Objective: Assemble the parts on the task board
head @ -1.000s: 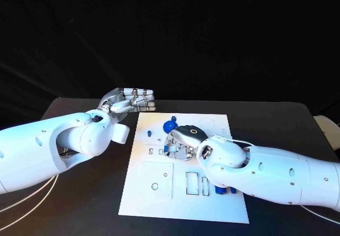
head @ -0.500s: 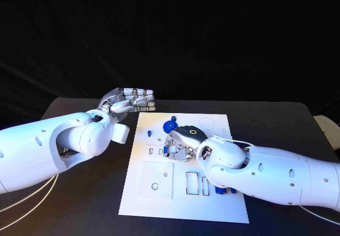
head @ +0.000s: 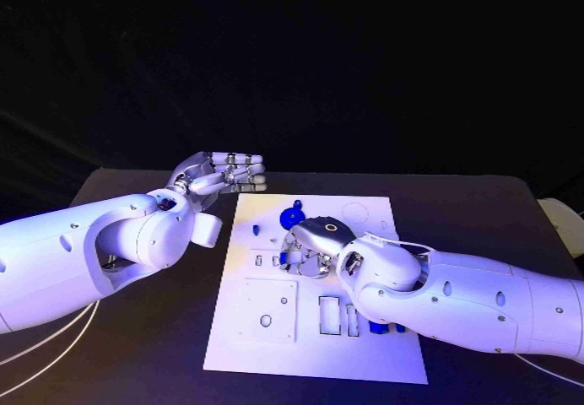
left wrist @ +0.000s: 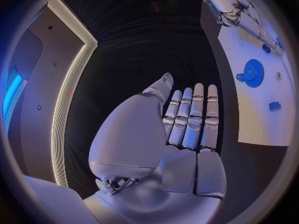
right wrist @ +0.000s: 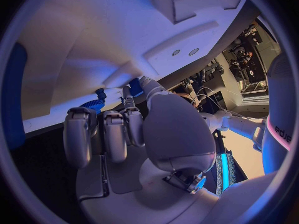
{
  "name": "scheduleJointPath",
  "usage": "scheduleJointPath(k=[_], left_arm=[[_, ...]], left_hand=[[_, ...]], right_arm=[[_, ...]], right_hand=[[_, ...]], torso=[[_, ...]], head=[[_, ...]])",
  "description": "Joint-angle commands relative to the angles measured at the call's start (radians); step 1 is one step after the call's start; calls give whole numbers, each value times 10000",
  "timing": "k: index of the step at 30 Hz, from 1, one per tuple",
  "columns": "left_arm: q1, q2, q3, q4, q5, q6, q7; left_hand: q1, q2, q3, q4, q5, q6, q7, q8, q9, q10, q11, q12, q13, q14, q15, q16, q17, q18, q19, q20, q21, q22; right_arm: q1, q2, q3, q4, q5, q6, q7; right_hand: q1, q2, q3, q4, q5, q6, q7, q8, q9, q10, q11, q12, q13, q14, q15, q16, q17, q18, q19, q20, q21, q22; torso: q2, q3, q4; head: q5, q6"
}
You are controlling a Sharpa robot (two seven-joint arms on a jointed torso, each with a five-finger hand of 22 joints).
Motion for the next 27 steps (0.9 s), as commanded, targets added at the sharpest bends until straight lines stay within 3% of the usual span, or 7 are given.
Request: scheduleJointPath(k=[1, 14, 27], left_arm=[[9, 11, 6, 8, 22, 181, 23], [9, 6, 6, 4, 22, 184, 15], [9, 5, 6, -3, 22, 196, -7]], left_hand=[[-3, 35, 50, 16, 1, -1, 71, -66, -4, 7, 57, -49, -1, 16, 43, -33, 10, 128, -21, 9, -35, -9], [-3, 35, 50, 16, 1, -1, 71, -66, -4, 7, 57, -49, -1, 16, 43, -33, 10, 128, -21, 9, -35, -9], [-3, 35, 50, 16, 1, -1, 71, -66, -4, 7, 57, -49, -1, 16, 43, -33, 10, 128, -21, 9, -35, -9]], right_arm=[[-20, 6, -11, -2, -176, 166, -116], [-20, 9, -11, 4, -204, 166, -150], [-20, 8, -11, 19, -210, 103, -171]], right_hand=[[0, -135, -51, 3, -70, -113, 26, -68, -22, -34, 93, -100, 946, 970, 93, -58, 2178, -80, 123, 99, -87, 1599], [-55, -229, -94, 22, -109, -257, 97, -161, -58, -129, 160, -200, 854, 949, 152, -98, 2096, -54, 59, 157, -185, 1535], [-385, -471, -446, 215, -238, -414, 157, -263, -89, -254, 230, -329, 729, 929, 221, -139, 2018, -25, -6, 242, -304, 1473]], torso=[[-1, -1, 1], [-1, 1, 2], [0, 1, -2]], head=[[-5, 4], [-15, 5], [-20, -7]])
